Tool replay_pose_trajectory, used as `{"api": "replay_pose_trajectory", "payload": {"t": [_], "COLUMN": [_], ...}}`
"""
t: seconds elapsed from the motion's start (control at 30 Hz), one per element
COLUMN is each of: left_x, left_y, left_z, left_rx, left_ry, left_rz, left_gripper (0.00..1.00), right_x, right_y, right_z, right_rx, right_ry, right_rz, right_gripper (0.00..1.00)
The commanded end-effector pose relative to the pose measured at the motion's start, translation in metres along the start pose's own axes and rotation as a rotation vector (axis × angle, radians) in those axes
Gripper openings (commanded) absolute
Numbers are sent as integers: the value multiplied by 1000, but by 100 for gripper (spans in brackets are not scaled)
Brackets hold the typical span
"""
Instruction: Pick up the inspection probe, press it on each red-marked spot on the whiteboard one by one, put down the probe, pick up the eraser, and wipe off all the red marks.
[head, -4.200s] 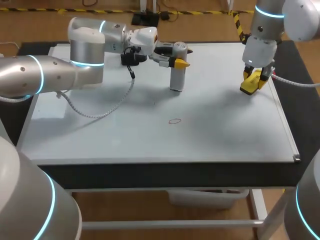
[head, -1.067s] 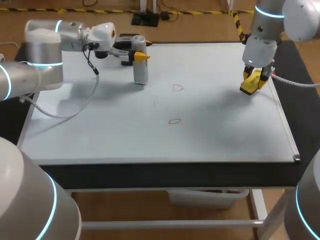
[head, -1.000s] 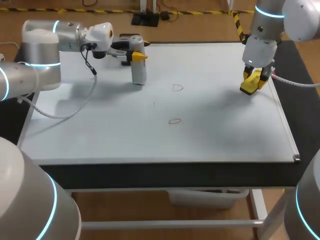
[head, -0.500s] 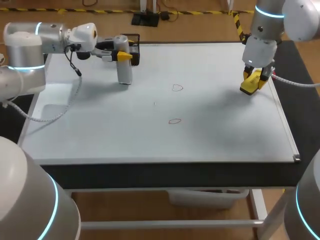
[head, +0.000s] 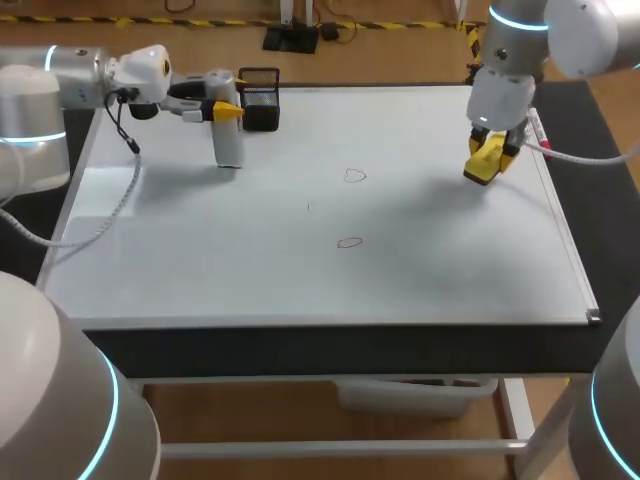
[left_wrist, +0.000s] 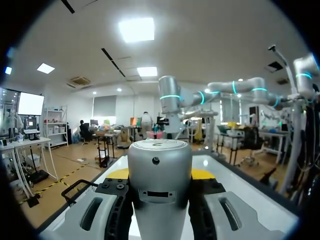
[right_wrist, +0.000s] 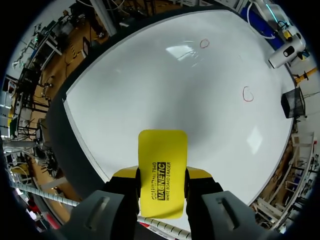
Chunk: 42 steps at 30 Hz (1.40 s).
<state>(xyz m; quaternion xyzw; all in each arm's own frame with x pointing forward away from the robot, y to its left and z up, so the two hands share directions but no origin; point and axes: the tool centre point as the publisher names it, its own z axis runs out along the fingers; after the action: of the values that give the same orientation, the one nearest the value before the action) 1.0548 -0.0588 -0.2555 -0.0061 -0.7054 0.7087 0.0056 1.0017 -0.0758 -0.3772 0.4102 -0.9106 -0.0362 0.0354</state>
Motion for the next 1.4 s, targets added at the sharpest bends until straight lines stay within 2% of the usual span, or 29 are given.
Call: {"api": "replay_pose_trajectory", "payload": {"t": [0.03, 0.63, 1.4], "left_x": [1, 1, 1], "left_y": [-2, -2, -2], "left_z": [0, 0, 0], "left_rx": [-3, -3, -3], "left_ry": [0, 0, 0], "left_rz": [0, 0, 0], "left_gripper": [0, 0, 0], "right_x": [-16, -87, -166], "right_y": [4, 50, 119], "right_z": [-1, 3, 27], "right_rx": [5, 17, -1], "right_ry": [23, 52, 76], "right_rz": [-26, -288, -563], "right_gripper": [0, 0, 0]}}
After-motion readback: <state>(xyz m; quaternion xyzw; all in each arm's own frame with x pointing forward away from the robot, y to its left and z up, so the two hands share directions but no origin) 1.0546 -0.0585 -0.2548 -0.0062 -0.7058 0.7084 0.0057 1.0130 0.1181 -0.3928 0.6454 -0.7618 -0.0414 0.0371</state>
